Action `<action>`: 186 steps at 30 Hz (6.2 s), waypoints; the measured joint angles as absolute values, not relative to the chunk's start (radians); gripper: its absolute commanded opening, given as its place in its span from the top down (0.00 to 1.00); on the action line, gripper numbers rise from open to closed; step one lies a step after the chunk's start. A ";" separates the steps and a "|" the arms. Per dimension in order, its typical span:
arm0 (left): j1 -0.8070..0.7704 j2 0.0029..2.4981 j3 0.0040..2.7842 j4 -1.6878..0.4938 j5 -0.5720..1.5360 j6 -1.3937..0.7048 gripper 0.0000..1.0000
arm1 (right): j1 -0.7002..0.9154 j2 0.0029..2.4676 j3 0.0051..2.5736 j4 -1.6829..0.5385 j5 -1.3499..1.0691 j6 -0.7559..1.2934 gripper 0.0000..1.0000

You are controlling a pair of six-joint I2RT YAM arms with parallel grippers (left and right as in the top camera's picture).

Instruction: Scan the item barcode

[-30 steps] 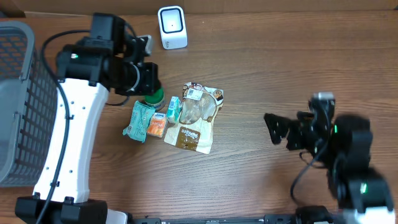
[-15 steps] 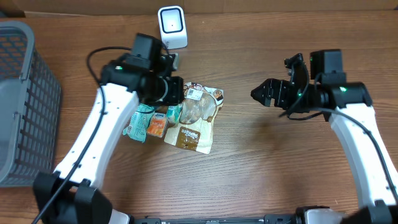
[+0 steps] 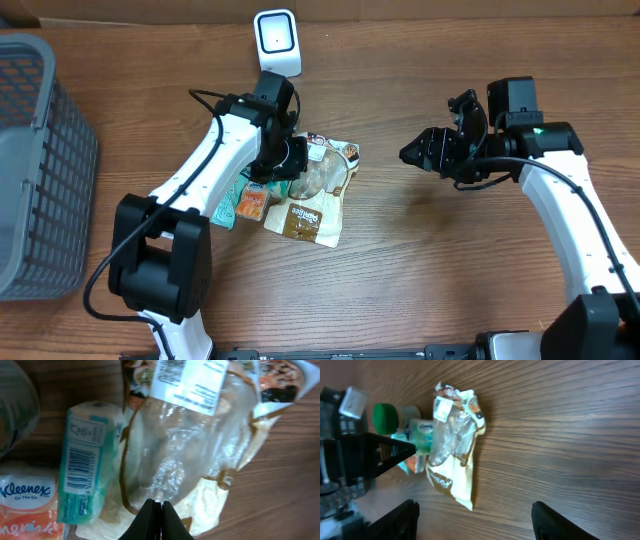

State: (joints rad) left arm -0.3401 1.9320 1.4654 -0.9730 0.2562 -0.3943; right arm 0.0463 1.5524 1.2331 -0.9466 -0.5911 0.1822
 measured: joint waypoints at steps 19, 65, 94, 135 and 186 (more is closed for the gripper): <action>-0.340 2.031 1.465 -0.900 0.269 -0.440 0.96 | 0.055 1.717 1.196 -0.837 -0.770 0.187 0.35; -0.340 2.031 1.452 -0.920 0.274 -0.447 0.96 | 0.439 2.024 0.928 0.174 -0.744 0.882 0.91; -0.206 1.999 2.225 -1.617 0.251 -0.188 0.96 | 0.096 1.430 0.919 -0.599 -0.854 0.342 0.96; 0.218 1.993 2.277 -1.687 0.155 -0.018 0.01 | 0.290 1.401 1.275 -0.862 -0.966 0.168 0.96; 0.218 1.993 2.277 -1.687 0.152 -0.018 0.01 | 0.548 2.071 2.222 -0.891 0.442 -0.057 0.96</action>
